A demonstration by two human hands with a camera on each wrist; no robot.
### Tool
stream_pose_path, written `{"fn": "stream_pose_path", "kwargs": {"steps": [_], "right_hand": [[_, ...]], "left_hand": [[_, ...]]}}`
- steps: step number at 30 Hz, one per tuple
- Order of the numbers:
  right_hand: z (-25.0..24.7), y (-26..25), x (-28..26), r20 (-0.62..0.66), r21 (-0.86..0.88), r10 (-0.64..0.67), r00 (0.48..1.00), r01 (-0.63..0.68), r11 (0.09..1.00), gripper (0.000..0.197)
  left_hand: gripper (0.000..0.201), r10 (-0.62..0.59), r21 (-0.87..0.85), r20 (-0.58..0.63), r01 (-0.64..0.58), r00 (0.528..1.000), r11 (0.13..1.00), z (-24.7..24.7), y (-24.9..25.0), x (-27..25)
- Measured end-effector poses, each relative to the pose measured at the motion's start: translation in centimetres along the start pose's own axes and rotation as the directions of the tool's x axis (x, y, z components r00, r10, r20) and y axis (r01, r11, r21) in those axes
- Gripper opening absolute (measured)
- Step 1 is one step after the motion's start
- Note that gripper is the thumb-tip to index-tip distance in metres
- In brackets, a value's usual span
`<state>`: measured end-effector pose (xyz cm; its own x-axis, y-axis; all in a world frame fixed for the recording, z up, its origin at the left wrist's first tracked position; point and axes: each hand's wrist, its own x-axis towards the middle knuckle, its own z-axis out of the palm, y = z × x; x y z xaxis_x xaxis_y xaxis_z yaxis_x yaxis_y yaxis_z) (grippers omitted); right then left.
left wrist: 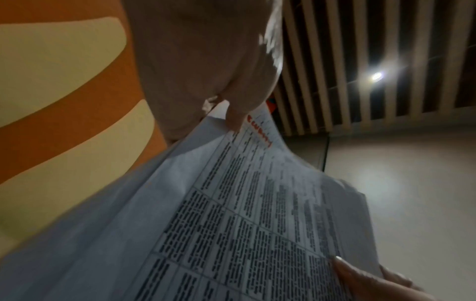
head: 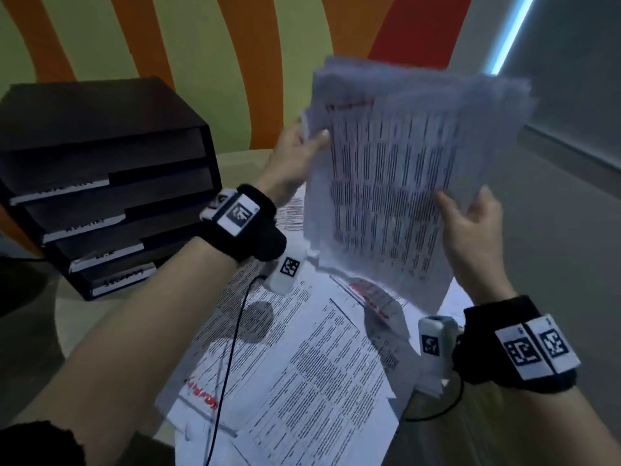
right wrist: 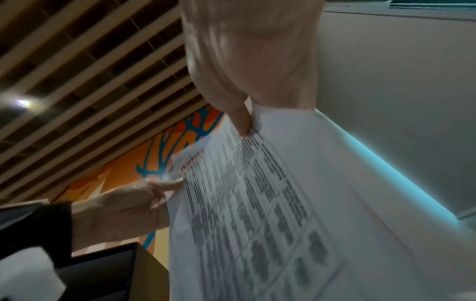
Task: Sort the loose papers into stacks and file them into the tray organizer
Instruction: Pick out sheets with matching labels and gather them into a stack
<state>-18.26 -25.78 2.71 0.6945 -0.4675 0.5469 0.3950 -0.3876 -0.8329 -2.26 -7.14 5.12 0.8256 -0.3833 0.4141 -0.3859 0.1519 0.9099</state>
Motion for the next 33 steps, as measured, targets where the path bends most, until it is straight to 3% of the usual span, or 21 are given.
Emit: {"fn": "stream_pose_path", "kwargs": {"steps": [2, 4, 8, 12, 15, 19, 21, 26, 31, 33], "right_hand": [[0.9, -1.2, 0.0, -0.032, 0.046, -0.091, 0.995, 0.092, 0.995, 0.022], [1.7, -1.0, -0.2, -0.054, 0.047, -0.08, 0.995, 0.083, 0.995, 0.019], [2.6, 2.4, -1.5, 0.028, 0.07, 0.137, 0.99, -0.138, 0.988, 0.036], [3.1, 4.6, -1.7, 0.058, 0.01, 0.281, 0.958, -0.282, 0.959, 0.029], [2.4, 5.2, -0.7, -0.064, -0.006, 0.299, 0.952, -0.3, 0.954, 0.024], [0.1, 6.2, 0.6, -0.199, 0.01, 0.375, 0.905, -0.381, 0.925, 0.021], [-1.0, 6.8, 0.7, -0.195, -0.001, 0.454, 0.869, -0.463, 0.886, 0.019], [-3.0, 9.3, -0.7, -0.103, -0.169, 0.615, 0.782, -0.623, 0.764, 0.018], [-3.5, 11.9, -2.6, -0.078, -0.339, 0.706, 0.704, -0.685, 0.645, 0.022], [-3.6, 12.4, -3.0, -0.089, -0.35, 0.727, 0.681, -0.705, 0.617, 0.023]], "left_hand": [[0.021, 0.092, -0.074, -0.032, -0.094, 0.995, 0.993, -0.7, 2.0, 0.4], [0.023, 0.103, -0.144, -0.017, -0.104, 0.995, 0.984, -1.5, 2.4, 0.2], [0.036, -0.172, 0.003, 0.071, 0.172, 0.983, 0.985, -3.2, -1.3, -1.4], [0.019, -0.31, 0.261, 0.105, 0.275, 0.945, 0.925, -4.4, -5.5, -3.1], [0.021, -0.399, 0.41, 0.001, 0.363, 0.917, 0.836, -6.9, -7.6, -3.9], [0.057, -0.579, 0.611, -0.18, 0.552, 0.795, 0.568, -11.1, -9.9, -5.8], [0.069, -0.617, 0.67, -0.173, 0.551, 0.768, 0.498, -12.0, -10.7, -6.9], [0.077, -0.726, 0.712, -0.082, 0.55, 0.683, 0.437, -11.7, -11.1, -8.4], [0.087, -0.74, 0.818, -0.073, 0.465, 0.668, 0.339, -10.5, -11.6, -9.1], [0.066, -0.719, 0.854, -0.051, 0.403, 0.693, 0.329, -10.0, -11.8, -8.9]]}}
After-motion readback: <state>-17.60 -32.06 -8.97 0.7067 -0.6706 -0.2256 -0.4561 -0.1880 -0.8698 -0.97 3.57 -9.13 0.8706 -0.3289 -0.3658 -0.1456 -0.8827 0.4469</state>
